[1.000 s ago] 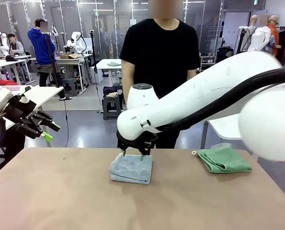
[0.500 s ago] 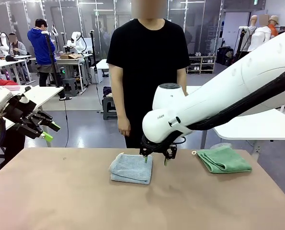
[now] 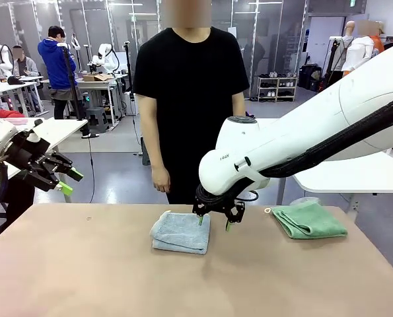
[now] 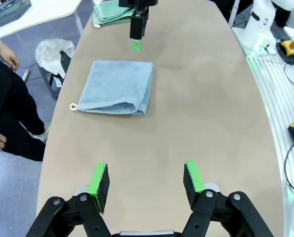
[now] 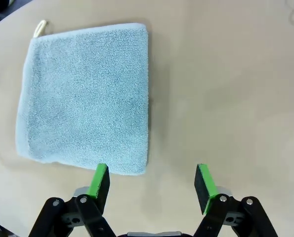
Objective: Fold the towels and place them in the basket.
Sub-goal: When a person lays out a Towel with hook on the table, fold it in half twice, then stack the folded Towel with hook on the right side of the table.
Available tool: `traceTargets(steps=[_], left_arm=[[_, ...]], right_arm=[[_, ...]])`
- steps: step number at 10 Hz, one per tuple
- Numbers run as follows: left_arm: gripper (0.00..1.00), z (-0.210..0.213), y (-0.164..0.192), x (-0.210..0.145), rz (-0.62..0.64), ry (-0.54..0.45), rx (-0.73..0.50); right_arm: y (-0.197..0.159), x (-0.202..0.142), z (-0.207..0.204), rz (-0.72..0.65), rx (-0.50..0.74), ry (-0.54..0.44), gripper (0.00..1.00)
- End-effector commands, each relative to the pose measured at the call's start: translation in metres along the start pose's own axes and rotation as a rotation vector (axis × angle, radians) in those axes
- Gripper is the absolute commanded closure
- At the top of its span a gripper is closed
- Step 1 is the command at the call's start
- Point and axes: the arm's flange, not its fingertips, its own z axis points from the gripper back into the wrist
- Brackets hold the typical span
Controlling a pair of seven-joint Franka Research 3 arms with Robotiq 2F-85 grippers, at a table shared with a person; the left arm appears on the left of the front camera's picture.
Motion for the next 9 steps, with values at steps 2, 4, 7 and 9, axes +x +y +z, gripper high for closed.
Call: traceTargets(steps=[2,4,7,9], left_arm=[[0.24,0.0000,0.0004,0.0003,-0.002,0.002,0.004],[0.24,0.0000,0.0004,0.0003,-0.002,0.002,0.004],[0.24,0.0000,0.0004,0.0003,-0.002,0.002,0.004],[0.24,0.0000,0.0004,0.0003,-0.002,0.002,0.004]], right_arm=[[0.0007,0.0000,-0.0009,0.000,-0.003,-0.001,0.13],[0.0007,0.0000,-0.0009,0.000,-0.003,-0.001,0.13],[0.0007,0.0000,-0.0009,0.000,-0.003,-0.001,0.13],[0.0007,0.0000,-0.0009,0.000,-0.003,-0.001,0.13]])
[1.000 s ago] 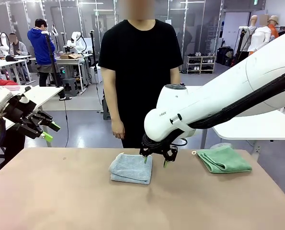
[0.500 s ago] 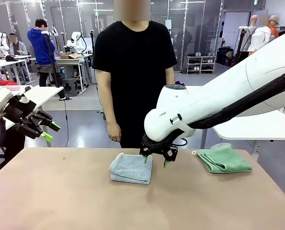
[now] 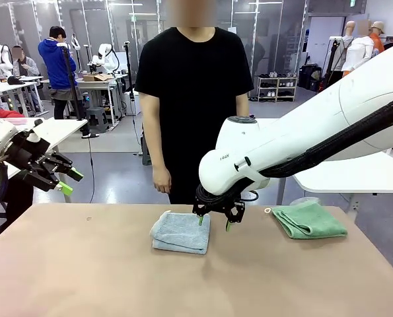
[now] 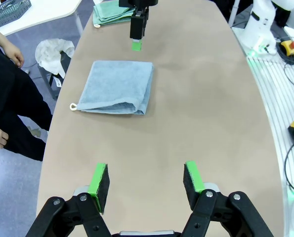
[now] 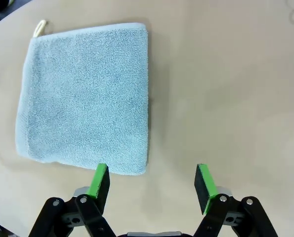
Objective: Fold the towels and place them in the basket.
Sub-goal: Stack the folded Towel with hook on the right side of the table.
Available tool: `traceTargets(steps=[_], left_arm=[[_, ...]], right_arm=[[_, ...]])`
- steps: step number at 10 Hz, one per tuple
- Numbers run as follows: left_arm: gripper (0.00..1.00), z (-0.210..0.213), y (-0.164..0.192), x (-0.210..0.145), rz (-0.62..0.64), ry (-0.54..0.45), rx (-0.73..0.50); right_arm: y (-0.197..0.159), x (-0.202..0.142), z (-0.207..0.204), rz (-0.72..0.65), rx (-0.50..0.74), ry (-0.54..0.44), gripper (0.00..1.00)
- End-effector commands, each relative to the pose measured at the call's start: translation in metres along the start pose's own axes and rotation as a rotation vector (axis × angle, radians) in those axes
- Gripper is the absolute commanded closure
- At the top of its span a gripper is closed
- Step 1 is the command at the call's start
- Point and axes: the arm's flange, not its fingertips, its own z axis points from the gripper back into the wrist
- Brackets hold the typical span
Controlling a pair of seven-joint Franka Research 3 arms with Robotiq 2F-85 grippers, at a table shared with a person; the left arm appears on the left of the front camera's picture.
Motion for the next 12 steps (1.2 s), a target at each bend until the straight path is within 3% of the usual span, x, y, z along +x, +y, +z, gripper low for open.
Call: traceTargets(steps=[1,5,12], left_arm=[[0.24,0.000,0.000,0.000,-0.002,0.002,0.004],[0.24,0.000,0.000,0.000,-0.002,0.002,0.004],[0.24,0.000,0.000,0.000,-0.002,0.002,0.004]], right_arm=[[0.001,0.000,-0.001,0.000,-0.002,-0.002,0.13],[0.005,-0.004,-0.001,0.004,0.023,-0.033,0.13],[0.016,0.017,-0.046,-0.013,0.068,-0.061,0.13]])
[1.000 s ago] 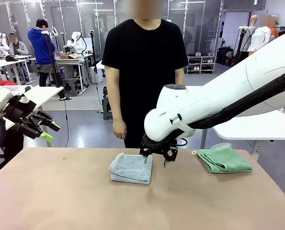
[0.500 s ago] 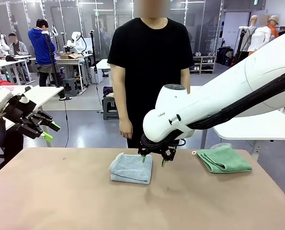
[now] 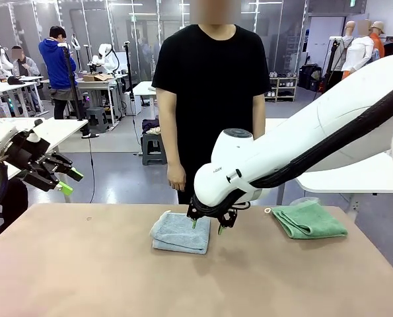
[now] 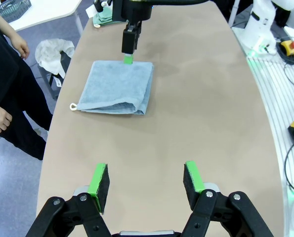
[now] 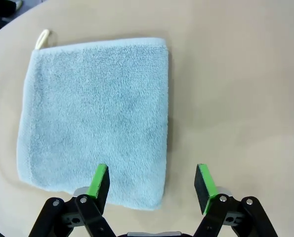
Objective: Fold the towels and place them in the basket.
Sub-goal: Stack the folded Towel with hook on the right side of the table.
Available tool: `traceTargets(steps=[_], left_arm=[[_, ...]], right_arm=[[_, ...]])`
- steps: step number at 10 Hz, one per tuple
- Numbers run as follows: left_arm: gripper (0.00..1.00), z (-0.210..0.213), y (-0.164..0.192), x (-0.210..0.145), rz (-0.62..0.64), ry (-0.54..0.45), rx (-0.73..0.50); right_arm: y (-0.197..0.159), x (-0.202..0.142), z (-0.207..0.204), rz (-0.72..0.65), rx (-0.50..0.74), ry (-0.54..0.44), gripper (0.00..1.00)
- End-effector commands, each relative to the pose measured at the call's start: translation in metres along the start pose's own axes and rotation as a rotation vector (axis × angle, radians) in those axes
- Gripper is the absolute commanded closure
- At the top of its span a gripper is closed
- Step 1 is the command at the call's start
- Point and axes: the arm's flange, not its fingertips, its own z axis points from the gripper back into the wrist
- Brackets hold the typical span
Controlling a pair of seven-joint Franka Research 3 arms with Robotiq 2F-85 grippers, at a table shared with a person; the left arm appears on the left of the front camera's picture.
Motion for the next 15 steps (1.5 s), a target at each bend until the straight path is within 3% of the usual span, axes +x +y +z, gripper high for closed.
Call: traceTargets(steps=[1,8,15], left_arm=[[0.24,0.000,0.000,0.000,-0.002,0.002,0.004],[0.24,0.000,0.000,0.000,-0.002,0.002,0.004],[0.24,0.000,0.000,0.000,-0.002,0.002,0.004]], right_arm=[[0.006,0.007,-0.012,-0.009,0.019,-0.016,0.13],[0.002,0.018,-0.036,-0.011,0.025,-0.003,0.13],[0.007,0.019,-0.033,0.013,0.007,0.004,0.84]])
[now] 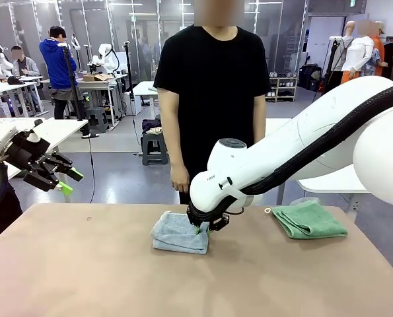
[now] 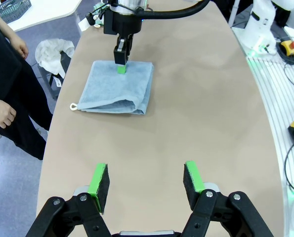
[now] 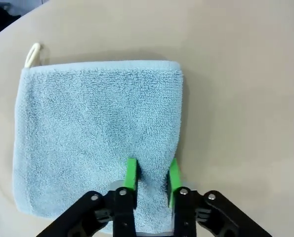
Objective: Fold the towels and place them in the basket.
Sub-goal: Stack the folded Towel with hook on the right side of the table.
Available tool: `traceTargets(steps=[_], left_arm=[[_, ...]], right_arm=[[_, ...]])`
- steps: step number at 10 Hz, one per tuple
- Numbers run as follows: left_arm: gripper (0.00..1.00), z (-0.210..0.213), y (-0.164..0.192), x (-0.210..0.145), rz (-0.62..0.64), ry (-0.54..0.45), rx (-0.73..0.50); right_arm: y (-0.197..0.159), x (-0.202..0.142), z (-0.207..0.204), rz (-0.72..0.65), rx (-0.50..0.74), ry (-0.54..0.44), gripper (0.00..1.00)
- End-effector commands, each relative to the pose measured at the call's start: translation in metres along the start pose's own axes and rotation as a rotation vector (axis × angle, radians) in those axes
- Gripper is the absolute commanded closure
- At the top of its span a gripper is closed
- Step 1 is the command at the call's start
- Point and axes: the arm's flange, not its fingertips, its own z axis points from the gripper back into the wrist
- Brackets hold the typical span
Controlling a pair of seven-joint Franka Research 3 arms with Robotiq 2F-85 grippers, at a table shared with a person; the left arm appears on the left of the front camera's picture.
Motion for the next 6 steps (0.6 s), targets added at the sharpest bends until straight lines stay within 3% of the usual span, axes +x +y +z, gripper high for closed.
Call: traceTargets(steps=[1,2,5,6], left_arm=[[0.24,0.0000,0.0004,0.0003,-0.002,0.002,0.004],[0.24,0.0000,0.0004,0.0003,-0.002,0.002,0.004],[0.24,0.0000,0.0004,0.0003,-0.002,0.002,0.004],[0.24,0.0000,0.0004,0.0003,-0.002,0.002,0.004]], right_arm=[[0.0015,0.0036,-0.0013,0.018,-0.009,0.008,0.92],[0.0019,0.0032,-0.0019,0.025,-0.017,0.010,1.00],[0.0044,0.0057,0.0060,0.048,-0.082,-0.035,1.00],[0.0018,0.0008,0.0018,0.010,-0.011,0.006,1.00]])
